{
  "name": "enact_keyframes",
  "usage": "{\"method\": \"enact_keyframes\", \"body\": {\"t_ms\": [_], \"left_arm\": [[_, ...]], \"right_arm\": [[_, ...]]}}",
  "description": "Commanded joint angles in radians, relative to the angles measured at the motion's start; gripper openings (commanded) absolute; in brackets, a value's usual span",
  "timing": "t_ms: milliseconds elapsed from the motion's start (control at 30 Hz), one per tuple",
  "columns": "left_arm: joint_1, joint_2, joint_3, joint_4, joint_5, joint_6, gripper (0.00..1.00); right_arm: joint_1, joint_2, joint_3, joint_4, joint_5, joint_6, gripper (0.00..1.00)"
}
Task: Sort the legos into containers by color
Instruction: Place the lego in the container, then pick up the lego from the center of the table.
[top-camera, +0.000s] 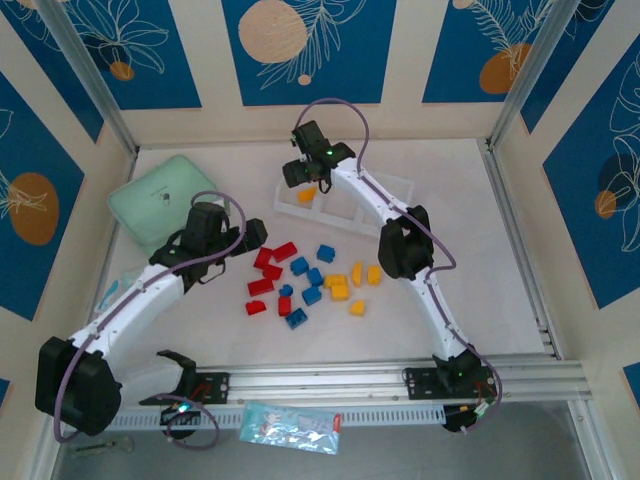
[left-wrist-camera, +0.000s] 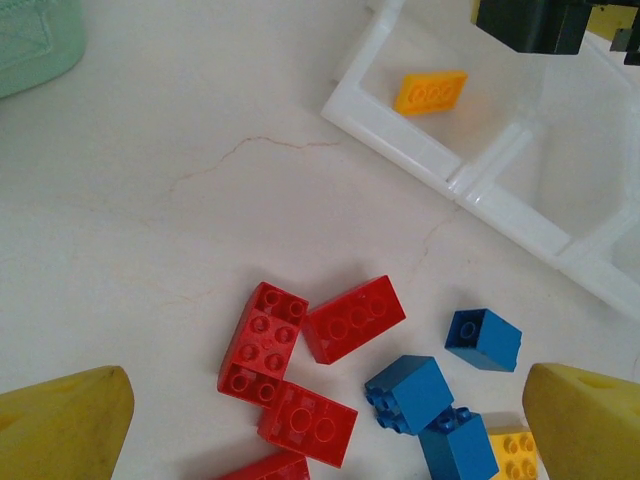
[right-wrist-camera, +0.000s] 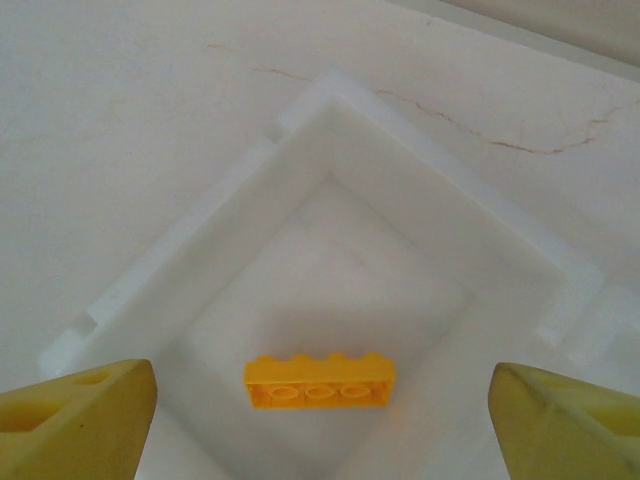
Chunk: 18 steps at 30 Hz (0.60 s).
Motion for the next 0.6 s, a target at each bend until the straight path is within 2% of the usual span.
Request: {"method": "enact_keyframes", "body": {"t_ms": [0,267,367,567], "left_arm": [[0.014,0.005,0.038,0.006,0.044,0.014,0.99],[-0.004,-0.029,0.009,-0.001,0.148,-0.004,0.99],[-0.036,-0.053,-0.028,0.019,0.165,-0.021,0.99],[-0.13,-0.061,-0.057,0.007,0.157,-0.042,0.99]], "right_arm": [[0.015,-0.119,-0.042,-0.03,-0.013,0.005,0.87],[0.016,-0.486,-0.504,0.02,-0.077,0.153,0.88],[0.01,-0.622,-0.694,0.035,-0.125,0.215,0.88],[0.015,-0.818,-0.99,-0.019,-0.109,0.275,0.85]]}}
